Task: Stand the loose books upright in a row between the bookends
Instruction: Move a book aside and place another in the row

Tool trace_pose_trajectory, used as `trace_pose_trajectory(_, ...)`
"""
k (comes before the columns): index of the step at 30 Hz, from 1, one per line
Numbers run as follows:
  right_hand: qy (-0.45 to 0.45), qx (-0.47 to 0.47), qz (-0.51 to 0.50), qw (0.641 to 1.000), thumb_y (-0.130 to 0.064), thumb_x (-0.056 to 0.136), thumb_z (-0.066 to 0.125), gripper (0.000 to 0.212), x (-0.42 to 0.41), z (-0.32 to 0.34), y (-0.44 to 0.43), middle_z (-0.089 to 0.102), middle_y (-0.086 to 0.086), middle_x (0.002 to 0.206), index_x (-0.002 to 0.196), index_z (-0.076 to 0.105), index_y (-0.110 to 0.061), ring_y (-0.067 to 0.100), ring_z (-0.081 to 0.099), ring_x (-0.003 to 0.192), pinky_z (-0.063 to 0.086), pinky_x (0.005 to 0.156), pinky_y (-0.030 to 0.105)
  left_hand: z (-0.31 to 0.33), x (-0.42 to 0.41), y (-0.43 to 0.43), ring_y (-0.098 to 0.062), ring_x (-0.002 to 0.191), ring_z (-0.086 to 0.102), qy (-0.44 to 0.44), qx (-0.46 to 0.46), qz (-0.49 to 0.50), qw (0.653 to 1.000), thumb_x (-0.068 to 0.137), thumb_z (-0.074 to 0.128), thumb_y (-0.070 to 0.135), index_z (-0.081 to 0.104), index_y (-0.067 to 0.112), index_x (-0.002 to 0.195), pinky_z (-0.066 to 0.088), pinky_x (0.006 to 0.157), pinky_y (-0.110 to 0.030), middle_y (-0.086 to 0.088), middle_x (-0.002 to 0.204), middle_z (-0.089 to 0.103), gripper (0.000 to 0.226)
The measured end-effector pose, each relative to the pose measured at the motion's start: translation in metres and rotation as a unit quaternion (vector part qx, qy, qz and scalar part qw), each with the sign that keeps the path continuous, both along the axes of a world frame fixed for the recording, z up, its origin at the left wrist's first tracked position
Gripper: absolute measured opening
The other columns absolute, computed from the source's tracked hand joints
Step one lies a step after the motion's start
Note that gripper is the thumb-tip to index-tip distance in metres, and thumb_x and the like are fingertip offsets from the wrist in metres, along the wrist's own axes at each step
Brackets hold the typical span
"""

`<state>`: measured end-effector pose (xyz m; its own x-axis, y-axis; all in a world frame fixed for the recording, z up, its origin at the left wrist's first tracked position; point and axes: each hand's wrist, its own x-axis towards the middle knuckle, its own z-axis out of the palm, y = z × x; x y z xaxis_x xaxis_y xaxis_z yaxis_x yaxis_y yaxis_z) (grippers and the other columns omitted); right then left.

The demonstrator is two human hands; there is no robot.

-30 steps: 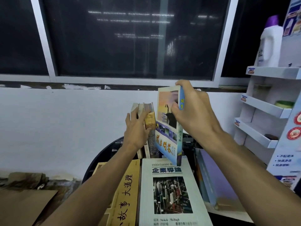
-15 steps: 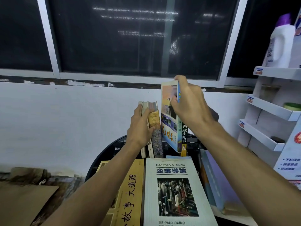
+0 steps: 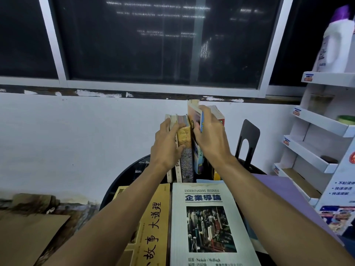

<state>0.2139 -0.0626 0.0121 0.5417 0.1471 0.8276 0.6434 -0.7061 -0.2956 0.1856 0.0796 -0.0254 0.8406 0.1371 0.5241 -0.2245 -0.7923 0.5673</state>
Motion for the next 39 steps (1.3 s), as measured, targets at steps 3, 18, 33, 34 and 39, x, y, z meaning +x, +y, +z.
trace_pose_trajectory(3,0.004,0.01,0.005,1.0,-0.004,0.093,0.061,0.048,0.007,-0.013,0.0,0.066,0.02,0.11,0.139,0.045,-0.008,0.039,0.066,0.093,0.057,0.07,0.046,0.0,0.002,0.0,-0.026,0.147,0.031,-0.002,0.01,-0.002,1.0,0.089,0.077,0.02,0.044,0.048,0.138,0.049,0.101,-0.053,0.006,0.166,0.014,0.065)
trace_pose_trajectory(18,0.04,0.03,0.026,0.998,-0.004,0.096,0.057,0.05,0.018,-0.045,-0.005,0.065,0.016,0.107,0.142,0.041,-0.013,0.03,0.066,0.086,0.056,0.069,0.041,-0.001,0.005,0.002,-0.026,0.143,0.035,-0.008,0.02,-0.004,1.0,0.089,0.077,0.021,0.044,0.044,0.142,0.05,0.099,-0.049,0.007,0.161,0.024,0.067)
trace_pose_trajectory(33,0.173,-0.046,0.111,0.978,-0.004,0.096,0.052,0.066,0.019,-0.036,-0.014,0.057,0.01,0.108,0.154,0.028,-0.025,0.015,0.057,0.081,0.052,0.071,0.037,0.0,0.009,0.007,-0.028,0.141,0.038,-0.003,0.02,-0.015,1.0,0.087,0.078,0.021,0.045,0.044,0.142,0.049,0.102,-0.052,0.005,0.16,0.026,0.068)
trace_pose_trajectory(34,0.181,-0.05,0.116,0.975,-0.002,0.096,0.051,0.068,0.019,-0.035,-0.014,0.056,0.009,0.104,0.155,0.026,-0.026,0.012,0.054,0.077,0.048,0.067,0.033,-0.001,0.01,0.007,-0.028,0.141,0.037,-0.005,0.018,-0.014,1.0,0.087,0.078,0.02,0.045,0.043,0.143,0.049,0.101,-0.051,0.005,0.16,0.026,0.068)
trace_pose_trajectory(39,0.224,-0.068,0.133,0.963,0.002,0.094,0.049,0.077,0.017,-0.031,-0.018,0.053,0.008,0.097,0.156,0.018,-0.032,0.012,0.053,0.072,0.041,0.059,0.025,0.0,0.009,0.007,-0.027,0.14,0.037,-0.008,0.028,-0.004,1.0,0.088,0.077,0.021,0.045,0.044,0.142,0.05,0.098,-0.049,0.005,0.159,0.027,0.067)
